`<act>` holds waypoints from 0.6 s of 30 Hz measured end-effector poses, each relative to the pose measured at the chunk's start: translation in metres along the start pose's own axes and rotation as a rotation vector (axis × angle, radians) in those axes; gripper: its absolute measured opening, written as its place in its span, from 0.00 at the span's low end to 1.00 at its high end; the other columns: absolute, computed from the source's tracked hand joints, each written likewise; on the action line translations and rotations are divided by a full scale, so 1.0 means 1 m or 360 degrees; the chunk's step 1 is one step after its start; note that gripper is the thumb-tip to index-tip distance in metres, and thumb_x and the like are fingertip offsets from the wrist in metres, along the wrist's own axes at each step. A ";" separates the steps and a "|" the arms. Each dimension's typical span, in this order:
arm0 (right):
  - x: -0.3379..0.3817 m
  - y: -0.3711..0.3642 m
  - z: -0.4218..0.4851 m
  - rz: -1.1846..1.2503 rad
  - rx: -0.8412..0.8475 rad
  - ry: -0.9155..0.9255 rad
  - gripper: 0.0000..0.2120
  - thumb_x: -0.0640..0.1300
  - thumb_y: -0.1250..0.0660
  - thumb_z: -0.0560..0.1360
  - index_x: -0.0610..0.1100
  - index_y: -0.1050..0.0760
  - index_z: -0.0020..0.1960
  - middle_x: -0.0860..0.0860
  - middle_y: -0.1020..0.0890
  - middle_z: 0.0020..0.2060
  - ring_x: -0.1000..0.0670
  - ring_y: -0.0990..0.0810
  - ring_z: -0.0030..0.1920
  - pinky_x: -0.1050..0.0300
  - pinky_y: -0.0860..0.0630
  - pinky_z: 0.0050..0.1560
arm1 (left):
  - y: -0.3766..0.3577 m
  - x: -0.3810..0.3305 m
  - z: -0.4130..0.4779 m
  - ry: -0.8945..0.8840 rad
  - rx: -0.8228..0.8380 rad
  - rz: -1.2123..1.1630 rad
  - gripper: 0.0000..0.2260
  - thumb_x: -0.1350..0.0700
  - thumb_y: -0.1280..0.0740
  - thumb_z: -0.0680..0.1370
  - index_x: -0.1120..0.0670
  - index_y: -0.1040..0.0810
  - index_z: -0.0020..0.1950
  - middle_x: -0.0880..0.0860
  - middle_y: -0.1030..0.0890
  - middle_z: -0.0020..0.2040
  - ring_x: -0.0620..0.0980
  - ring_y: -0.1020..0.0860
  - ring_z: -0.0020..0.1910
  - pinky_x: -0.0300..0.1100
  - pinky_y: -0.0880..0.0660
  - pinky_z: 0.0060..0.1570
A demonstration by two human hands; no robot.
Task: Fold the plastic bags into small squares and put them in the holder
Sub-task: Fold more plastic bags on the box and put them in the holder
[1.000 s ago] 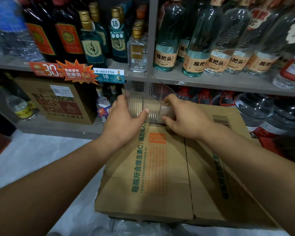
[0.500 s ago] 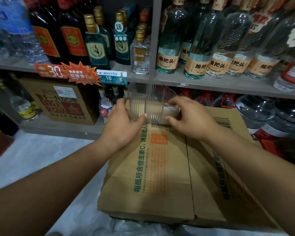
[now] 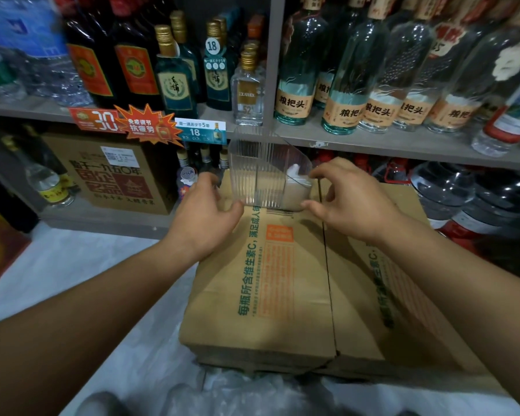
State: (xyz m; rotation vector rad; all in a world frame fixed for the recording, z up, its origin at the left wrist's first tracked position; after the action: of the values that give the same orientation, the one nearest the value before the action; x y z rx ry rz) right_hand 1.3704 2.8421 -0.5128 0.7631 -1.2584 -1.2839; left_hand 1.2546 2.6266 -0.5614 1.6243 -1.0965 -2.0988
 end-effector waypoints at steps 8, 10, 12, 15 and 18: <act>0.041 0.022 -0.120 0.0346 0.0166 -0.0006 0.10 0.55 0.32 0.75 0.50 0.20 0.51 0.57 0.20 0.41 0.57 0.22 0.43 0.53 0.21 0.45 | 0.029 -0.016 -0.108 -0.0372 0.0231 0.0115 0.05 0.49 0.32 0.78 0.48 0.24 0.45 0.44 0.21 0.37 0.42 0.23 0.38 0.46 0.23 0.41; 0.057 0.009 -0.163 0.0520 0.0394 0.0015 0.06 0.53 0.32 0.76 0.52 0.20 0.48 0.58 0.19 0.38 0.58 0.21 0.40 0.58 0.22 0.41 | 0.029 -0.018 -0.152 -0.0615 0.0296 0.0169 0.07 0.47 0.35 0.78 0.46 0.25 0.42 0.41 0.24 0.32 0.40 0.24 0.34 0.41 0.28 0.34; 0.070 -0.013 -0.202 0.0542 0.0574 0.0117 0.06 0.53 0.31 0.77 0.52 0.20 0.46 0.59 0.20 0.36 0.58 0.21 0.38 0.61 0.25 0.39 | 0.020 -0.009 -0.196 -0.0827 0.0451 0.0244 0.08 0.46 0.36 0.77 0.46 0.25 0.40 0.40 0.27 0.31 0.41 0.27 0.32 0.39 0.30 0.31; 0.073 -0.072 -0.247 0.0388 0.0950 0.0111 0.07 0.53 0.33 0.79 0.51 0.19 0.51 0.61 0.21 0.40 0.59 0.26 0.37 0.61 0.31 0.40 | -0.018 0.035 -0.245 -0.0728 0.0822 0.0462 0.10 0.43 0.40 0.78 0.45 0.27 0.39 0.40 0.28 0.32 0.40 0.29 0.32 0.35 0.33 0.32; 0.054 -0.142 -0.276 0.0309 0.1198 -0.0087 0.11 0.53 0.34 0.80 0.49 0.20 0.59 0.55 0.19 0.53 0.57 0.24 0.45 0.59 0.31 0.46 | -0.066 0.097 -0.265 -0.0342 0.1076 0.0757 0.10 0.41 0.39 0.80 0.44 0.24 0.48 0.41 0.21 0.45 0.41 0.25 0.41 0.41 0.29 0.41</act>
State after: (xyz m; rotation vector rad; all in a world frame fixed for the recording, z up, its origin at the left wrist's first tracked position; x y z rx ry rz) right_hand 1.5862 2.7021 -0.6949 1.0940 -1.8392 -0.6559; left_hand 1.4787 2.5059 -0.6989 1.1807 -2.1866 -1.6966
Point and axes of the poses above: each hand's wrist, its own z-axis towards the middle knuckle, its own y-axis out of the back of the hand, x = y × z, the point moved 5 cm from there along z, towards the middle knuckle
